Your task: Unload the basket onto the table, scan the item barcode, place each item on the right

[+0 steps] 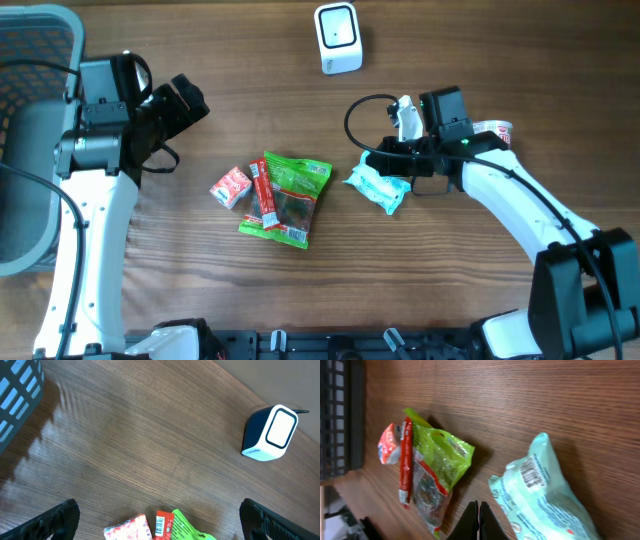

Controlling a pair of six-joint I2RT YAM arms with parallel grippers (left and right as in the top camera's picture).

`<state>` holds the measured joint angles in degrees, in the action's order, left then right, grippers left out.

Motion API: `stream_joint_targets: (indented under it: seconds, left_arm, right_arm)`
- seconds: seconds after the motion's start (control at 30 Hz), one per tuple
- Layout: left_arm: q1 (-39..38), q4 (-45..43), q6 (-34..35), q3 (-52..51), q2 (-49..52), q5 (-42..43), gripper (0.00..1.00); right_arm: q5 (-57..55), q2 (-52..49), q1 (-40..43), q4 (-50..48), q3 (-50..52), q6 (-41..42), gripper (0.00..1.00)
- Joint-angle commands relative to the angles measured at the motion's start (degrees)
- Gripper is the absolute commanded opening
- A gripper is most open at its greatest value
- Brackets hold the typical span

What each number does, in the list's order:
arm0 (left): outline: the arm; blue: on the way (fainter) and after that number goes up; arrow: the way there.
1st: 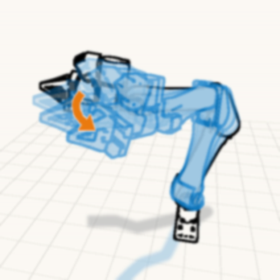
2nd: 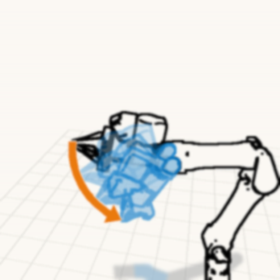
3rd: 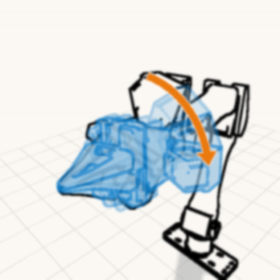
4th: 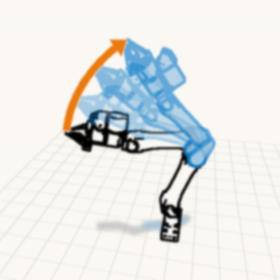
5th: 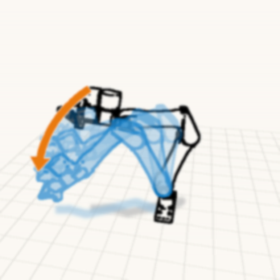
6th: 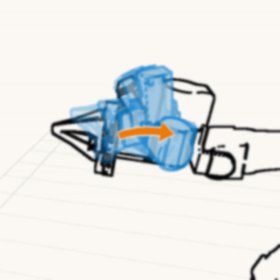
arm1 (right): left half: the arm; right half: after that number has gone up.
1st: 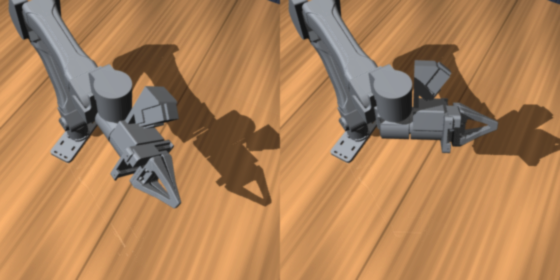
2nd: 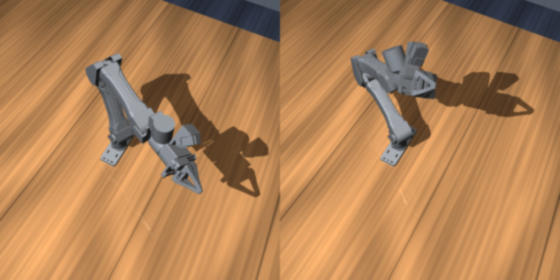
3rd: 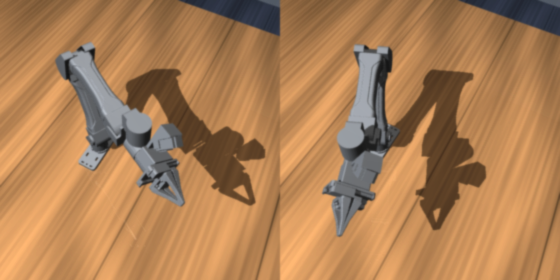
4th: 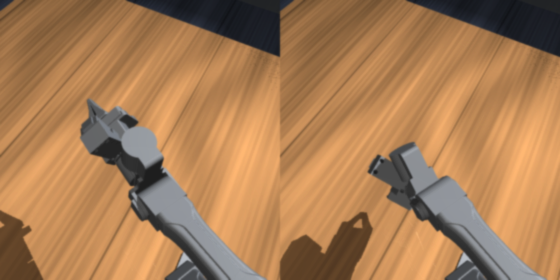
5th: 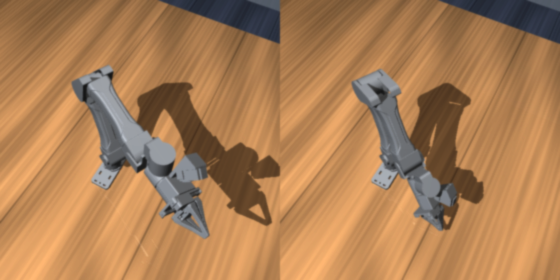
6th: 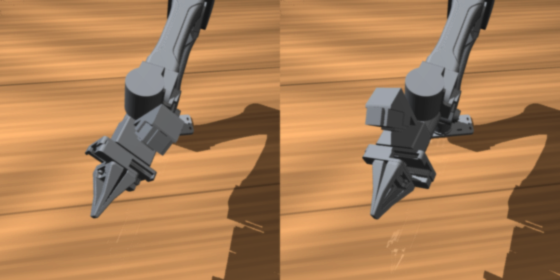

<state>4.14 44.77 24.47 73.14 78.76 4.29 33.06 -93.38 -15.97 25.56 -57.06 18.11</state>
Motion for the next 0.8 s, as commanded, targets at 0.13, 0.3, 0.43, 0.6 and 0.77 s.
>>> stream_joint_targets:
  seconds: [0.13, 0.3, 0.43, 0.6, 0.77]
  left_arm:
    - [0.22, -0.13, -0.24, 0.33, 0.04, -0.50, 1.00]
    - [0.22, -0.13, -0.24, 0.33, 0.04, -0.52, 1.00]
    - [0.22, -0.13, -0.24, 0.33, 0.04, -0.50, 1.00]
    - [0.22, -0.13, -0.24, 0.33, 0.04, -0.50, 1.00]
    - [0.22, -0.13, -0.24, 0.33, 0.04, -0.52, 1.00]
  right_arm:
    - [2.38, -12.20, -0.13, -4.59, -0.57, 2.89, 0.04]
    - [1.33, -22.23, -0.13, -6.03, -0.57, 2.89, 0.04]
    - [5.73, -20.33, 0.00, -5.84, -0.94, 2.75, 0.04]
    - [16.20, -5.14, 0.20, -2.64, -2.25, -0.11, 0.04]
    - [3.67, -1.64, 0.20, 5.07, -1.79, -0.13, 0.04]
